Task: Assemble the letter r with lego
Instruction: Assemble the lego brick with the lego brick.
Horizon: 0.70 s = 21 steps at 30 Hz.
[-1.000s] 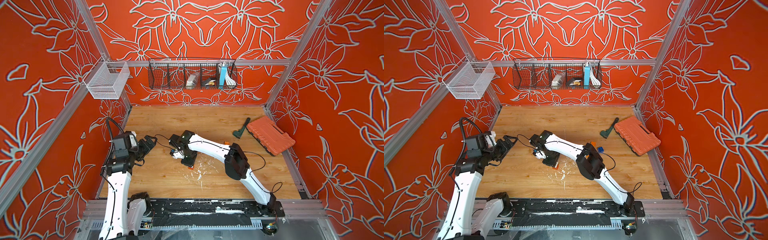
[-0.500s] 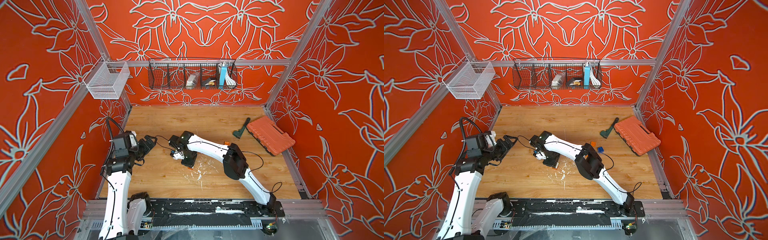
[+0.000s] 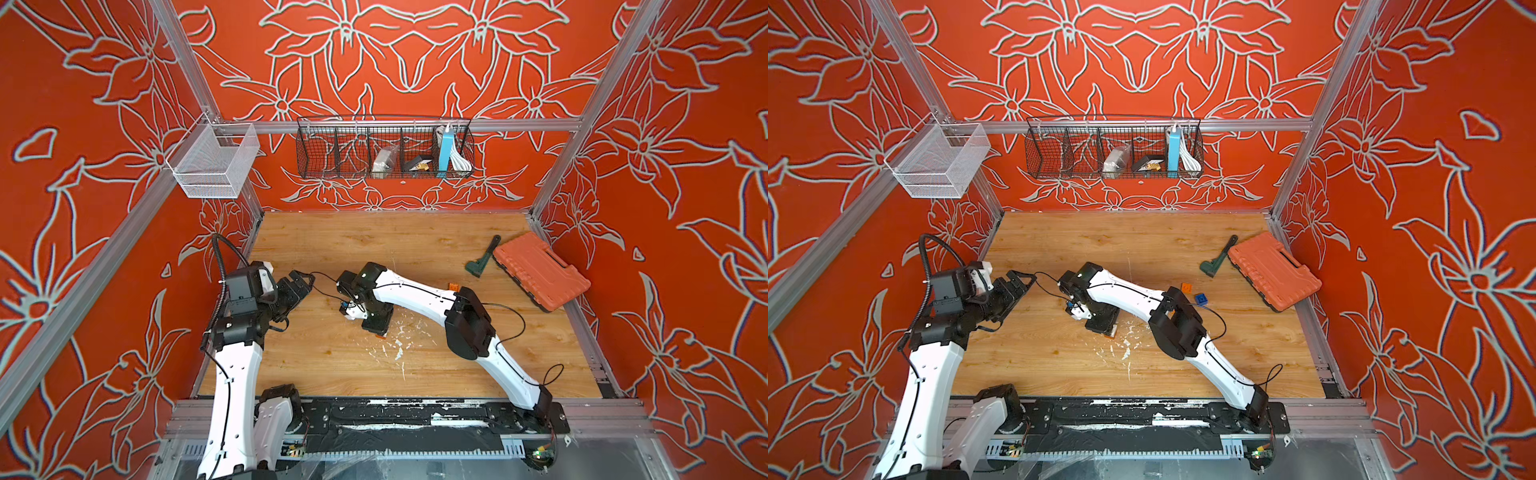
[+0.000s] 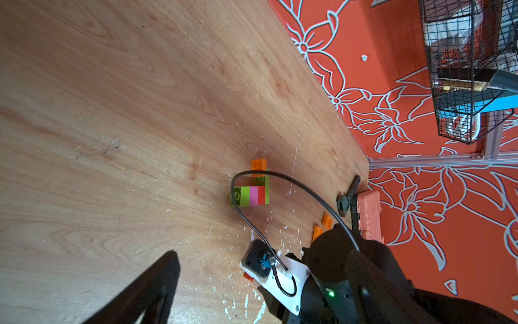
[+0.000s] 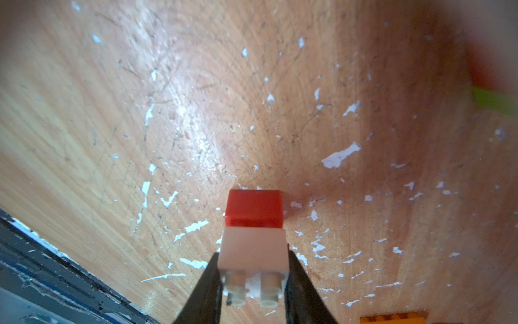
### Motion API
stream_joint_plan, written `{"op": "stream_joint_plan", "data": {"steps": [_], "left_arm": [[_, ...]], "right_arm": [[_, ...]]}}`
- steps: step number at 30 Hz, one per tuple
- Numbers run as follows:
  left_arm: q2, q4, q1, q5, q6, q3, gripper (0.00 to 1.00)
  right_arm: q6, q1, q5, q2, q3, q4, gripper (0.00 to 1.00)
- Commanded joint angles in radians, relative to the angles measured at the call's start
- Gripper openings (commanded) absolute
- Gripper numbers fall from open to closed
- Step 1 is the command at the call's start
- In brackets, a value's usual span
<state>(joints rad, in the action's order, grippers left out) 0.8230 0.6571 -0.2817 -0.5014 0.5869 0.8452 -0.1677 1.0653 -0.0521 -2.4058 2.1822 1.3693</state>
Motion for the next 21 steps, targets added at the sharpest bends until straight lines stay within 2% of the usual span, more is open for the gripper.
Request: {"op": "stream_joint_plan", "data": {"steps": [1, 11, 21], "left_arm": [[0.001, -0.002, -0.006, -0.027, -0.016, 0.019, 0.93], [0.01, 0.009, -0.004, -0.067, -0.042, 0.054, 0.95], [0.003, 0.015, 0.001, -0.113, -0.057, 0.077, 0.95]], "right_arm": [[-0.02, 0.011, 0.023, -0.062, -0.069, -0.075, 0.0], [0.007, 0.022, -0.011, 0.003, -0.295, -0.228, 0.0], [0.04, 0.022, -0.085, 0.048, -0.428, -0.338, 0.0]]}}
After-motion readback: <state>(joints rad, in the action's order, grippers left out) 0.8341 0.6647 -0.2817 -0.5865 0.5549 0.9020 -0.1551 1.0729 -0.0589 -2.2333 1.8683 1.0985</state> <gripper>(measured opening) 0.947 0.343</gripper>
